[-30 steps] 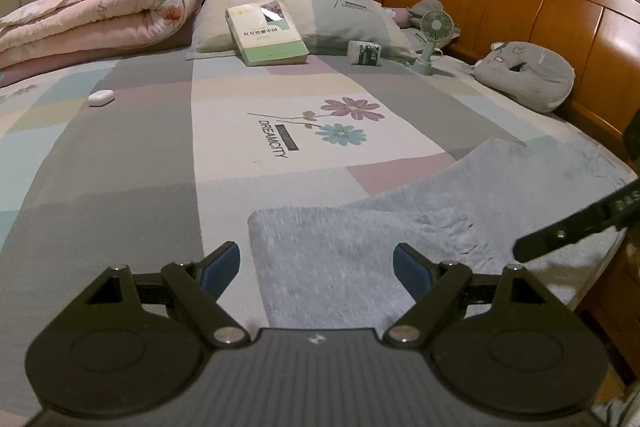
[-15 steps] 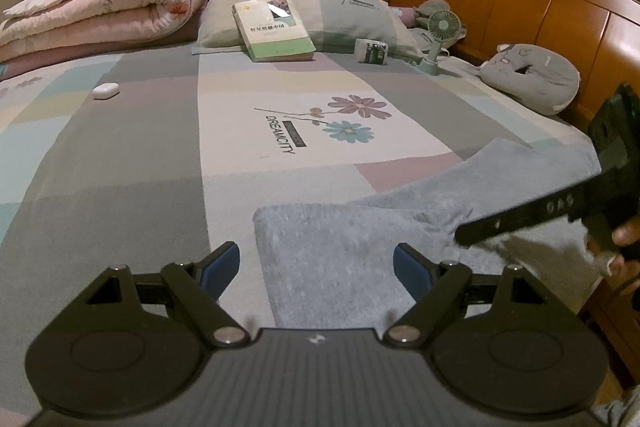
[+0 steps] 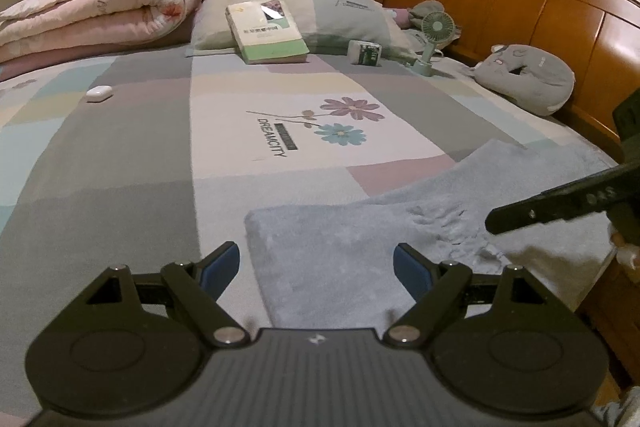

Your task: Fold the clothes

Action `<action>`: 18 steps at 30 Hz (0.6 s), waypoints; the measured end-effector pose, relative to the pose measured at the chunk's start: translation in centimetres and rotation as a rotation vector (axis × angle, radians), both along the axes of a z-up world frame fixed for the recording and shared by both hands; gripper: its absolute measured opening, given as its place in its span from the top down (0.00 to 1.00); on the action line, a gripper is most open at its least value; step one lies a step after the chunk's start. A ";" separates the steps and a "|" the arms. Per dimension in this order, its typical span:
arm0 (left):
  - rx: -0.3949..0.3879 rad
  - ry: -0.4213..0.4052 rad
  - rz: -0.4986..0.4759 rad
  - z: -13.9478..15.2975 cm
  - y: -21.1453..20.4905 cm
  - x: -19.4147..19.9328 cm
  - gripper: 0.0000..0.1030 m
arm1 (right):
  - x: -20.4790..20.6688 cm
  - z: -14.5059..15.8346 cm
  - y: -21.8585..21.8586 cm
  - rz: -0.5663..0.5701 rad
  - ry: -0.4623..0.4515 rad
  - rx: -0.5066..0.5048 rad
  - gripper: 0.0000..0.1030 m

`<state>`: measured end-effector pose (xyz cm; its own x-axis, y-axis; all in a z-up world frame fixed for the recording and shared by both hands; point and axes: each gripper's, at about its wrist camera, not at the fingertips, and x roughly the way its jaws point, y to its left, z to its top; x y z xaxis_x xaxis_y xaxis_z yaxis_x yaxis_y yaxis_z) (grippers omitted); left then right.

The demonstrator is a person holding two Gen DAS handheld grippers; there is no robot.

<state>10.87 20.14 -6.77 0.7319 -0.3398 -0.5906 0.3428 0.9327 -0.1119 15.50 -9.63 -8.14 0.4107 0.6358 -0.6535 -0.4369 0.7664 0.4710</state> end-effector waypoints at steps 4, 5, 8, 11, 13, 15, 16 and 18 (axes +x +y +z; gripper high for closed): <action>-0.015 0.003 -0.026 -0.1 -0.9 0.4 0.18 | -1.5 0.5 0.5 0.053 -0.031 0.003 0.58; -0.023 0.006 -0.037 -0.1 -1.3 0.6 0.18 | -1.7 0.1 0.6 0.059 -0.034 -0.004 0.57; -0.056 0.023 -0.071 -0.6 -2.2 1.6 0.18 | -2.5 -1.0 1.1 0.074 -0.042 -0.022 0.55; -0.081 0.057 -0.083 -1.7 -3.0 3.3 0.18 | -2.8 -0.6 1.3 0.079 -0.051 -0.032 0.53; -0.057 0.108 -0.022 -2.9 -3.0 4.7 0.18 | -2.8 -0.6 1.2 0.076 -0.049 -0.031 0.53; -0.039 0.167 0.044 -3.8 -2.7 5.7 0.19 | -2.8 -0.3 1.4 0.080 -0.059 -0.036 0.53; -0.039 0.156 0.038 -3.5 -2.7 5.4 0.19 | -2.8 -0.1 1.5 0.084 -0.068 -0.042 0.53; -0.020 0.128 0.030 -2.6 -2.7 4.5 0.18 | -2.7 0.4 1.8 0.092 -0.087 -0.053 0.52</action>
